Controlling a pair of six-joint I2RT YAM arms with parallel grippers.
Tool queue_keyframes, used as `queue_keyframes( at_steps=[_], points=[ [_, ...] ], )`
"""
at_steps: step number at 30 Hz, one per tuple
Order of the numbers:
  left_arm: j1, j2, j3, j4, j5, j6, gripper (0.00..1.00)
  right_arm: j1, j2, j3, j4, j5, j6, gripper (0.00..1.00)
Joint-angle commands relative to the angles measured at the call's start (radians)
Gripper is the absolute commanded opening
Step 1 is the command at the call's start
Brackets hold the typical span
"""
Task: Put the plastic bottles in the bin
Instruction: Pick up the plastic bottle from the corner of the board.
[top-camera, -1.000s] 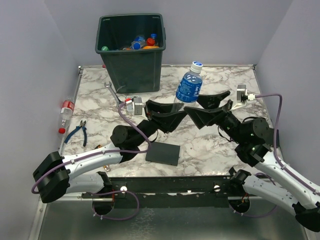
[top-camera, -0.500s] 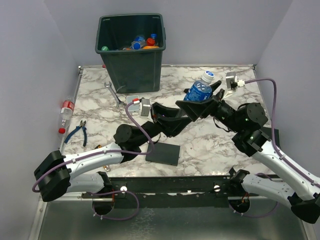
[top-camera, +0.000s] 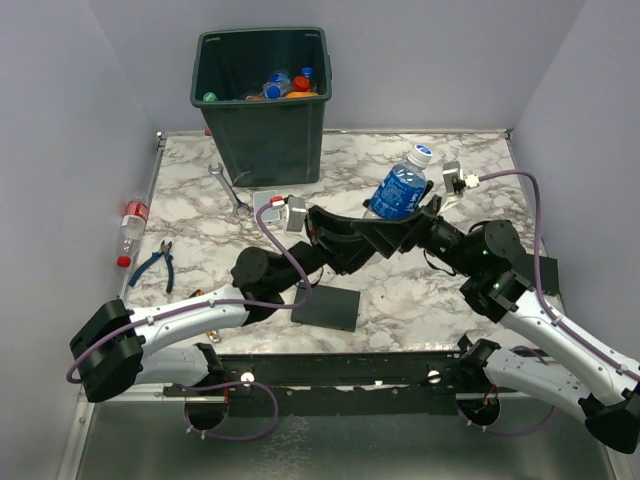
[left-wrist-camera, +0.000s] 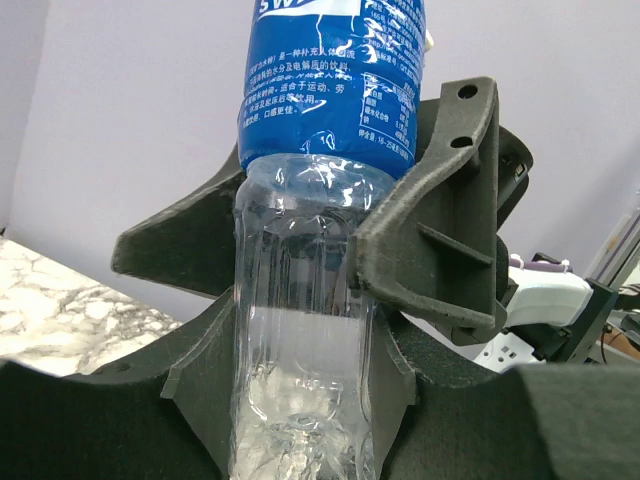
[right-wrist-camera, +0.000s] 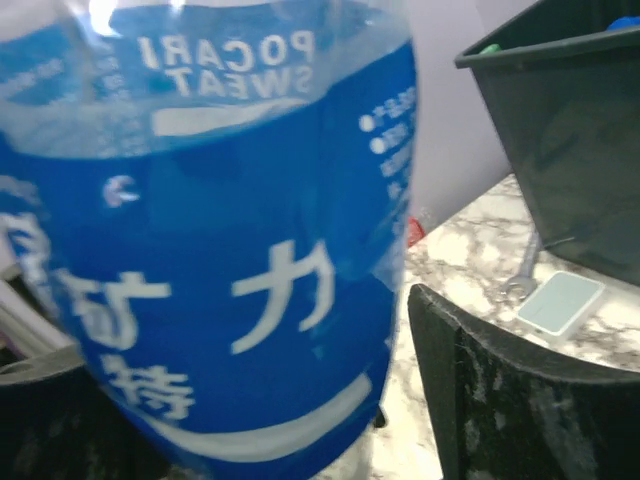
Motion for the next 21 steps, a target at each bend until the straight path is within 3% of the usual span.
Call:
queue_keyframes(
  at_steps=[1, 3, 4, 8, 9, 14, 21],
  points=[
    [-0.005, 0.022, 0.045, 0.077, 0.007, -0.029, 0.10, 0.001, -0.030, -0.037, 0.094, 0.014, 0.030, 0.74],
    [-0.006, 0.027, 0.041, 0.080, 0.017, -0.039, 0.15, 0.003, -0.035, -0.045, 0.129, 0.028, 0.027, 0.60],
    [-0.005, 0.025, 0.037, 0.080, 0.021, -0.042, 0.24, 0.003, -0.040, -0.048, 0.146, 0.031, 0.024, 0.53],
    [-0.005, 0.000, -0.002, 0.069, 0.019, -0.038, 0.90, 0.002, -0.042, -0.018, 0.120, 0.035, -0.029, 0.39],
    [-0.005, -0.013, -0.014, 0.052, 0.009, -0.030, 0.98, 0.003, -0.043, -0.004, 0.090, 0.035, -0.050, 0.38],
    [-0.004, -0.164, -0.089, -0.149, -0.115, 0.051, 0.99, 0.002, -0.078, 0.102, -0.129, 0.071, -0.227, 0.36],
    [-0.001, -0.499, -0.086, -0.590, -0.515, 0.251, 0.99, 0.002, -0.094, 0.257, -0.557, 0.121, -0.513, 0.35]
  ],
)
